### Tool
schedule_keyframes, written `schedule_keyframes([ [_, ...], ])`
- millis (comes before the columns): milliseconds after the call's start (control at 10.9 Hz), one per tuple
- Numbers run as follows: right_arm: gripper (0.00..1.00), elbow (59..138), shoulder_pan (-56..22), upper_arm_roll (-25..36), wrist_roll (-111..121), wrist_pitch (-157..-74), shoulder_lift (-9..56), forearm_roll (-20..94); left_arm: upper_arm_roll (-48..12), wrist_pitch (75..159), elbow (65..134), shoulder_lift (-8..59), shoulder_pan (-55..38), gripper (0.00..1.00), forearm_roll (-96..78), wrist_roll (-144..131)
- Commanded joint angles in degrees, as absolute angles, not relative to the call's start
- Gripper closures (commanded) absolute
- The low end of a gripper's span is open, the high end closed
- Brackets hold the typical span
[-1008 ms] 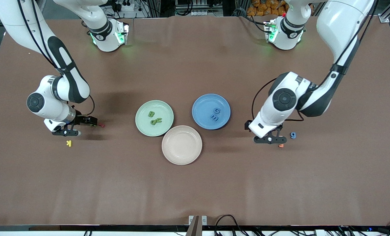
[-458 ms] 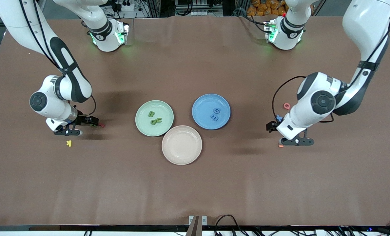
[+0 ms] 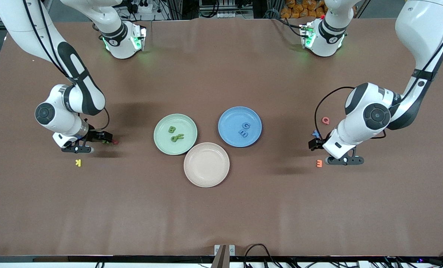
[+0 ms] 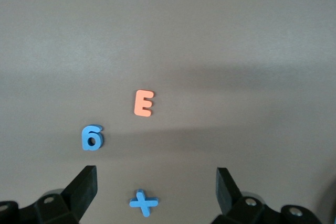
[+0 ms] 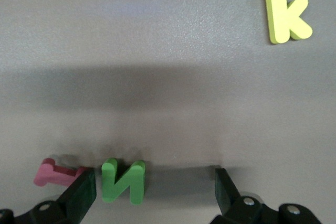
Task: Sort letters by color into matching plates
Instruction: 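Lower and close the right gripper on the N while the left grasps the 6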
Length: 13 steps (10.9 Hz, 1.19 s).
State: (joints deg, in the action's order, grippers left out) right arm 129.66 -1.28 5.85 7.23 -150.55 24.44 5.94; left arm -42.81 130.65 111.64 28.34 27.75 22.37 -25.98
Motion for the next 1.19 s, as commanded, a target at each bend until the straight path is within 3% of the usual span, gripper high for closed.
schedule_keyframes([
  [0,0.0,131.22,-1.32,5.71,7.38,-151.17,23.38,6.15,-43.51,135.08,114.87,28.47,30.76,0.0,25.74,-26.02],
  [183,0.0,131.22,-1.14,5.71,7.56,-150.91,23.03,6.06,-43.42,135.79,114.87,29.53,32.25,0.0,27.5,-26.02],
  [275,0.0,131.22,-0.97,5.71,7.65,-150.82,22.77,6.06,-43.42,135.88,114.87,29.79,32.26,0.11,27.6,-26.19],
  [733,0.0,131.48,0.44,5.71,8.52,-150.56,21.97,5.98,-41.93,136.93,115.05,30.58,32.52,0.36,29.88,-26.1],
  [1100,0.0,131.57,0.35,5.71,8.53,-150.91,22.32,5.89,-41.31,138.08,115.4,31.11,33.49,0.35,30.85,-26.02],
])
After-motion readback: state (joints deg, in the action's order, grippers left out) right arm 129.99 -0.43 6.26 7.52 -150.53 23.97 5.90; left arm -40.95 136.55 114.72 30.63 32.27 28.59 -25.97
